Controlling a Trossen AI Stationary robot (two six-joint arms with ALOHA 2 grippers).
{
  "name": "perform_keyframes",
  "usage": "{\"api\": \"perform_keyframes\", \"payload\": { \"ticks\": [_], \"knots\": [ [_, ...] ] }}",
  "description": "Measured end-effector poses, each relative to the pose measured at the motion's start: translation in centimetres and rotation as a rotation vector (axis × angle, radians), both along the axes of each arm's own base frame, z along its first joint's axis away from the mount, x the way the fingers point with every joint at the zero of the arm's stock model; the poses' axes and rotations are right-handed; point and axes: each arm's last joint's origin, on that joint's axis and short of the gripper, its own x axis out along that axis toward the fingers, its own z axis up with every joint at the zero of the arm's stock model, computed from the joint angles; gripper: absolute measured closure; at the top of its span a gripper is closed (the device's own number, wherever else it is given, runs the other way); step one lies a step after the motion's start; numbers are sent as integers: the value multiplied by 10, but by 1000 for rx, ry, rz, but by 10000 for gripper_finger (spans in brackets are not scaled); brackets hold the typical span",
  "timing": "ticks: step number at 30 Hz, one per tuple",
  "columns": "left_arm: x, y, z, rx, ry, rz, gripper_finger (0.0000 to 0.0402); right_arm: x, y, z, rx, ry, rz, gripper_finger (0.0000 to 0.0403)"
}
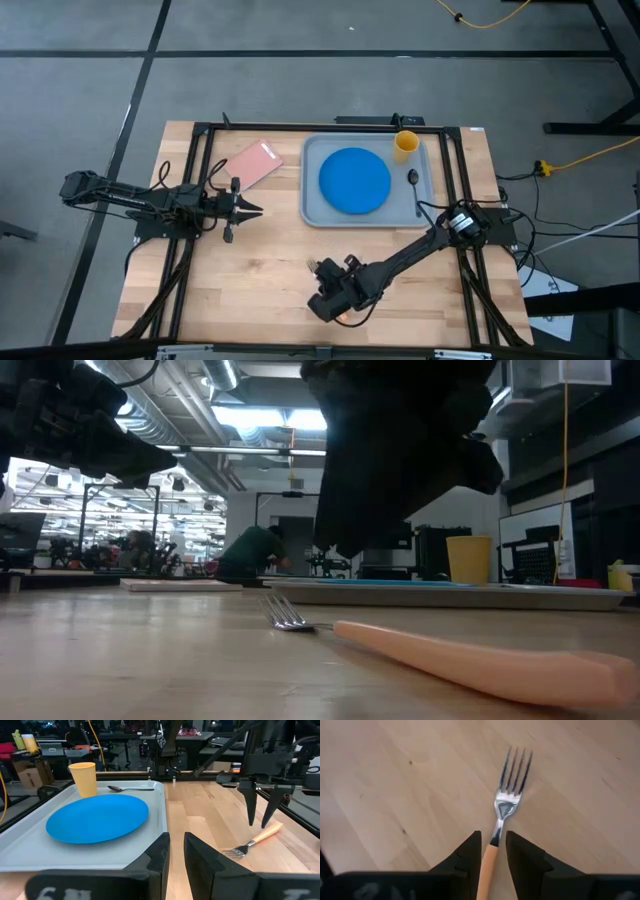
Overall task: Pick and place plate/cup/fork/spoon on tray
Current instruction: Put the fork on the gray tray
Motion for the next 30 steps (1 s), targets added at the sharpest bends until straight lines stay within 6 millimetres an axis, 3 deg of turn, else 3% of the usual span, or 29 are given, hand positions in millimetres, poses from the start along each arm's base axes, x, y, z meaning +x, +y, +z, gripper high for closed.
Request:
{"api": "perform_keyframes", "payload": {
  "ticks": [19, 30],
  "knots": [
    [0, 0, 0, 0, 0, 0, 353, 2, 2, -18, 20, 15, -78, 308],
    [0, 0, 0, 0, 0, 0, 353, -3, 15, -23, 56, 2, -103, 308]
  ]
}}
